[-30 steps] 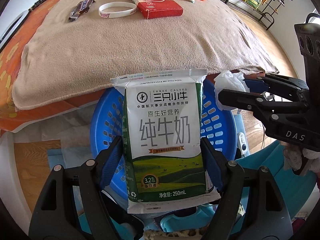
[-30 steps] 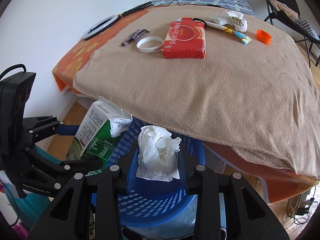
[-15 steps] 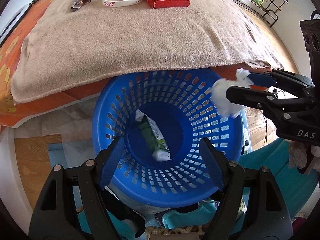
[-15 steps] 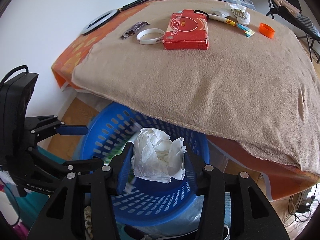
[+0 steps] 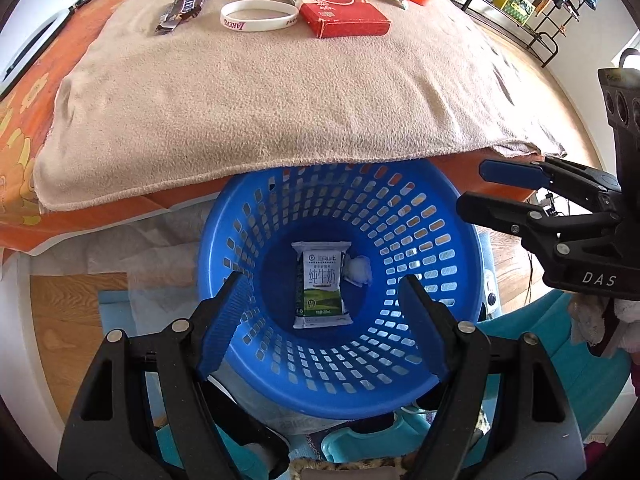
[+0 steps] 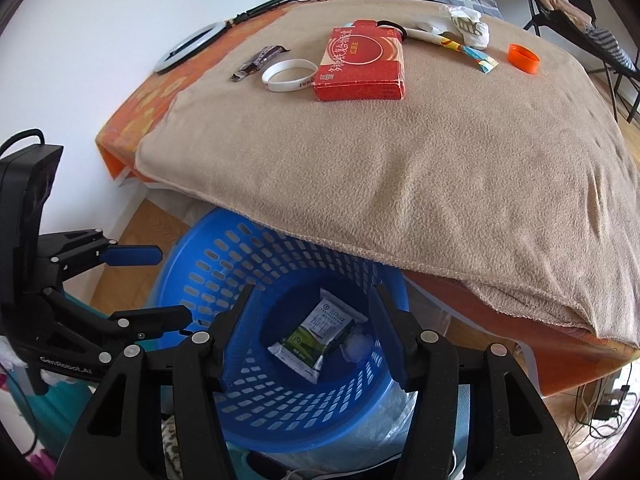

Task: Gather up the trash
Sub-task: 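Move both tools back over the towel toward the remaining items, then grasp the white wristband with the left tool while the right tool grasps the red box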

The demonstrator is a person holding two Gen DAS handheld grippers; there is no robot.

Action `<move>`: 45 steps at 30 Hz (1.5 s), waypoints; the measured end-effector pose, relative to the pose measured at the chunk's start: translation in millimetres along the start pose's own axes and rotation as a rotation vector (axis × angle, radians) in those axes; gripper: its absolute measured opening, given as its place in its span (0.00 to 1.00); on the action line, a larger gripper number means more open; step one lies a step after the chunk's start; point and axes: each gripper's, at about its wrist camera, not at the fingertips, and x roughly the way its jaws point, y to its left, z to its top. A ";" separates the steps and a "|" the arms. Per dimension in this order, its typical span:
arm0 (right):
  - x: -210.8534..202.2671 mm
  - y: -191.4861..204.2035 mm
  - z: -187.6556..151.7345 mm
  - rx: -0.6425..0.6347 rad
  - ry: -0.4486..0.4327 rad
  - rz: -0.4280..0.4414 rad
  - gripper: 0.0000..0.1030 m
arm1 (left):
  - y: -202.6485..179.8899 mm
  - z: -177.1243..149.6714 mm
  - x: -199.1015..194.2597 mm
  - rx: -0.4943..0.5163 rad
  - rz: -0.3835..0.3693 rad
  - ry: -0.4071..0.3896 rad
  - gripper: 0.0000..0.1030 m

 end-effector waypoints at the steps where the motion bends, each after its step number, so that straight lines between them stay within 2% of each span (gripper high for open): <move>1: 0.1 -0.1 0.2 0.001 0.001 -0.003 0.57 | 0.3 1.2 -1.5 -0.001 0.003 -0.007 0.77; 10: -4.4 -3.3 9.4 0.025 -0.017 -0.020 0.67 | 7.6 25.0 -19.1 -0.027 0.001 -0.057 0.77; 16: -14.2 -10.7 21.9 0.061 -0.041 -0.040 0.68 | 13.8 54.0 -38.0 -0.034 0.013 -0.110 0.77; 22: -26.2 -20.2 46.2 0.098 -0.087 -0.045 0.71 | 31.5 87.1 -57.1 -0.066 0.042 -0.181 0.77; 25: -32.1 -24.9 64.4 0.105 -0.139 -0.048 0.73 | 42.5 102.1 -59.3 -0.092 0.052 -0.200 0.77; 28: -34.6 -24.1 83.3 0.075 -0.198 -0.081 0.79 | 55.9 116.0 -57.2 -0.126 0.049 -0.202 0.77; 30: -32.5 -23.6 96.4 0.047 -0.220 -0.092 0.79 | 63.7 124.8 -54.0 -0.149 0.050 -0.204 0.77; 35: -15.5 -25.9 130.4 0.037 -0.220 -0.093 0.79 | 82.9 144.2 -38.8 -0.215 0.024 -0.183 0.77; 37: -4.8 -29.6 142.6 0.052 -0.206 -0.081 0.79 | 89.6 150.3 -31.7 -0.243 0.003 -0.172 0.69; 45: 30.3 -45.2 181.5 0.130 -0.142 -0.039 0.79 | 108.1 173.0 0.8 -0.348 -0.069 -0.112 0.55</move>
